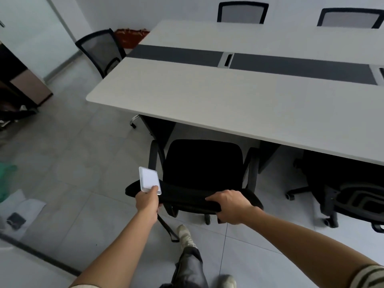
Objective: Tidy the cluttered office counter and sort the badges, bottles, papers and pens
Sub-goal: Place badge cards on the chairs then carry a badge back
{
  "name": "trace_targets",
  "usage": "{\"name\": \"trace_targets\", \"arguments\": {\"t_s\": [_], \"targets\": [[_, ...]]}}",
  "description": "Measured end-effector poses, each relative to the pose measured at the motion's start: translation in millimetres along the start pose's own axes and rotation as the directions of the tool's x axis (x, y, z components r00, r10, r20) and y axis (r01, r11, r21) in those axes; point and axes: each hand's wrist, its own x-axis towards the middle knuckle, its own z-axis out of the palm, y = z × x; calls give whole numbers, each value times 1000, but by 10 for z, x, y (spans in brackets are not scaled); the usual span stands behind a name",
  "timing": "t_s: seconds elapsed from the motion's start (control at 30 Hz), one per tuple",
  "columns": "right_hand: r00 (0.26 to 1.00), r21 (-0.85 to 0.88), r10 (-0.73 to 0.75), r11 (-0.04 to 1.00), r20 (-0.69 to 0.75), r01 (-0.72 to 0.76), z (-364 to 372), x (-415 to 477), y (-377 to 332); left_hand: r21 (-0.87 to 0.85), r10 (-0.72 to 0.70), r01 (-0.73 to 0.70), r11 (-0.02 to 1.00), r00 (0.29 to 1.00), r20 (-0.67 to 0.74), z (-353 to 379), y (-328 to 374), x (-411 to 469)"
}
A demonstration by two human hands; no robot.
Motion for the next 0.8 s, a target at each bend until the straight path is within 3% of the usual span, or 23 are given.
{"name": "trace_targets", "arguments": {"t_s": [0.23,0.5,0.8], "targets": [[992,-37,106,993,-73,-109,-436,673,323,59,37,-48,997,985,170,425,622,537],[968,-65,245,967,-48,-248,-977,1440,630,127,8,-58,990,931,364,879,1467,1174],[953,-29,301,953,30,-300,-1287,2012,848,166,-1,-84,983,890,456,1186,2015,1604]]}}
